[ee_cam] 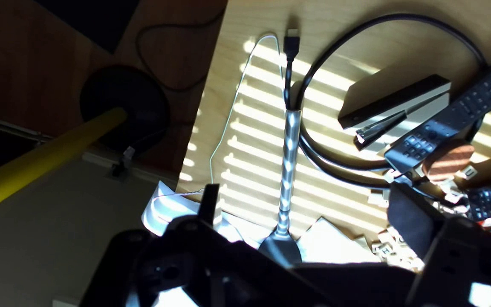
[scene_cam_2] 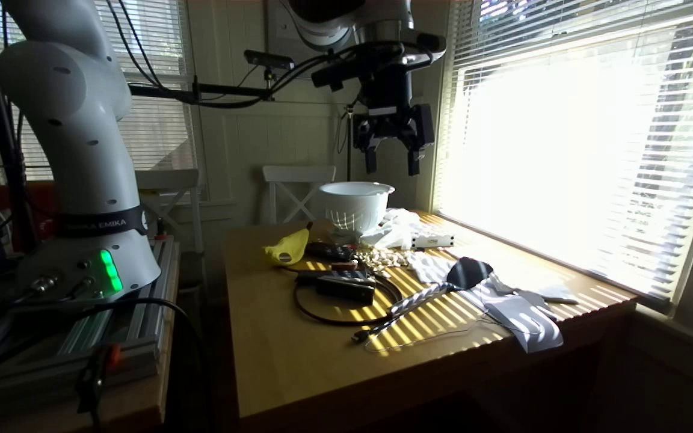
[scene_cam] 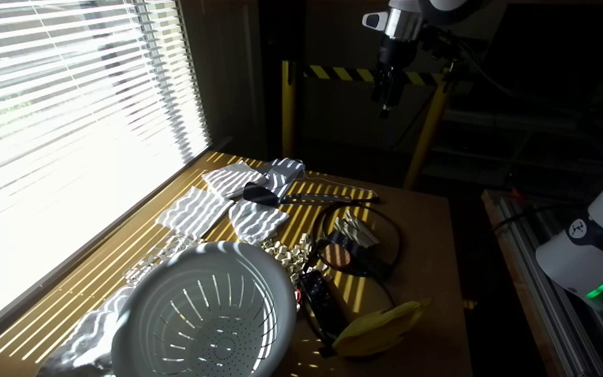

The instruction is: Scoop up the letter blocks with the spatula and put them into the colander

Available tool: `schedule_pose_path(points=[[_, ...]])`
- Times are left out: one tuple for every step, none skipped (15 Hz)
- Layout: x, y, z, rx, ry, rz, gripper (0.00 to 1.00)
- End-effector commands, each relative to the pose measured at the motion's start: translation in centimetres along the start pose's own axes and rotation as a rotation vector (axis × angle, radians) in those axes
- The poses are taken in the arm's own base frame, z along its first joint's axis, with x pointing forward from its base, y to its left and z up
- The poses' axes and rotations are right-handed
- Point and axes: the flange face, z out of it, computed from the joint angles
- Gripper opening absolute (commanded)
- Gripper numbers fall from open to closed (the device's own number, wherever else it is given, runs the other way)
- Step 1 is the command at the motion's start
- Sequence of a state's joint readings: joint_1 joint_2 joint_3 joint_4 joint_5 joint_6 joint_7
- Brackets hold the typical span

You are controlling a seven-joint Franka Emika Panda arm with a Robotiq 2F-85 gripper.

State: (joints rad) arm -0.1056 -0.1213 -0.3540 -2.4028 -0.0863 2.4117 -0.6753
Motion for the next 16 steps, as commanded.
schedule_pose_path(points=[[0.6, 0.0, 0.7, -0.003, -0.014, -0.025, 1.00], [1.1, 0.0, 1.2, -0.005, -0.023, -0.040, 1.00], [1.3, 0.0, 1.4, -0.006, -0.028, -0.048, 1.00], [1.4, 0.1, 1.4, -0.008, -0.029, -0.051, 1.00], [1.5, 0.2, 1.4, -0.010, -0.028, -0.053, 1.00], [1.5, 0.3, 1.3, -0.011, -0.027, -0.055, 1.00], [1.4, 0.3, 1.3, -0.011, -0.027, -0.055, 1.00], [1.4, 0.4, 1.3, -0.012, -0.027, -0.055, 1.00], [1.4, 0.4, 1.3, -0.012, -0.027, -0.056, 1.00], [1.4, 0.4, 1.3, -0.012, -0.027, -0.056, 1.00], [1.4, 0.4, 1.3, -0.012, -0.027, -0.056, 1.00], [2.1, 0.4, 1.7, -0.014, -0.022, -0.071, 1.00], [3.0, 0.5, 2.2, -0.010, -0.024, -0.082, 1.00], [4.0, 0.5, 2.8, -0.011, -0.031, -0.093, 1.00], [4.9, 0.6, 3.4, -0.007, -0.036, -0.102, 1.00], [6.0, 0.6, 4.3, 0.010, -0.048, -0.120, 1.00]])
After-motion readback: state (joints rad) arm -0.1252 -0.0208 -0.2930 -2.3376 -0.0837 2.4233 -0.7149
